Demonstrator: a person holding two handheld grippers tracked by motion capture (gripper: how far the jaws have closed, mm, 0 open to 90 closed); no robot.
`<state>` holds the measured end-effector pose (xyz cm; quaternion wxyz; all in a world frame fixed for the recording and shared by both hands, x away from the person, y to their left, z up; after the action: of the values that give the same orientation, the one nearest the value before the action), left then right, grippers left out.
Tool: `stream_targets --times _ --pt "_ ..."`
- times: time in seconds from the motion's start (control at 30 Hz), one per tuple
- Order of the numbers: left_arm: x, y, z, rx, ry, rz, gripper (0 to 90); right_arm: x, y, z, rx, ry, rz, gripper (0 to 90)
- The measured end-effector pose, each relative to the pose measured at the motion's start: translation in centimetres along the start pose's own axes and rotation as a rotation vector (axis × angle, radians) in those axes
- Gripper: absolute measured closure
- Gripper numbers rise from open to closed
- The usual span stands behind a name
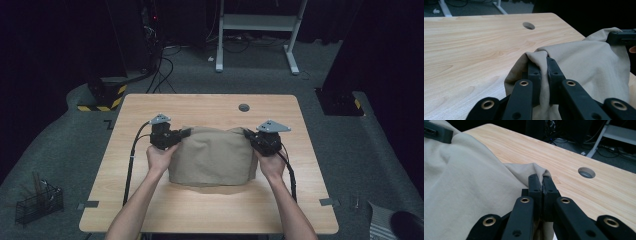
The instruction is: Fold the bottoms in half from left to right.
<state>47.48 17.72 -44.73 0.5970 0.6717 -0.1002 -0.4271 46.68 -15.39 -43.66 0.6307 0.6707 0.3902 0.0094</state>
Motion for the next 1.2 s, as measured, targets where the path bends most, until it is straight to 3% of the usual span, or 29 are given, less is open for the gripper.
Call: stream_targets --times 0.2,0.7,0.87,1.07,1.2 --pt "1.1 0.1 -0.6 0.022 0.021 -0.023 84.3 1.4 -0.3 0.8 0.023 -0.017 -0.014 88.1" --pt "3.0 -0.6 -1.6 0.004 0.047 -0.043 84.1 3.7 -1.0 2.0 0.068 -0.048 -0.022 87.6" --pt "3.8 -1.2 -2.1 -0.014 0.052 -0.067 84.1 4.8 -1.4 2.2 0.079 -0.070 -0.034 87.5" --pt "4.7 -1.8 -2.3 0.017 0.081 -0.104 83.7 5.9 -2.0 2.5 0.095 -0.084 -0.051 87.4" --pt "5.2 -2.3 -2.6 0.004 0.084 -0.120 83.5 6.6 -2.4 2.7 0.103 -0.095 -0.068 87.2"
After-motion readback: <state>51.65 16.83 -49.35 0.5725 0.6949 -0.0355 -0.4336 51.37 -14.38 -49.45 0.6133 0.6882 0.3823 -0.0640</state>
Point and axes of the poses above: each handheld gripper's, and its own axes: x roughly forward along the jaws, y roughly out of its top, z roughly to its right, the point moved 2 cm from there along x, roughly forward along the jaws, and after that the axes turned 15 degrees about x, right-handed, at the moved point
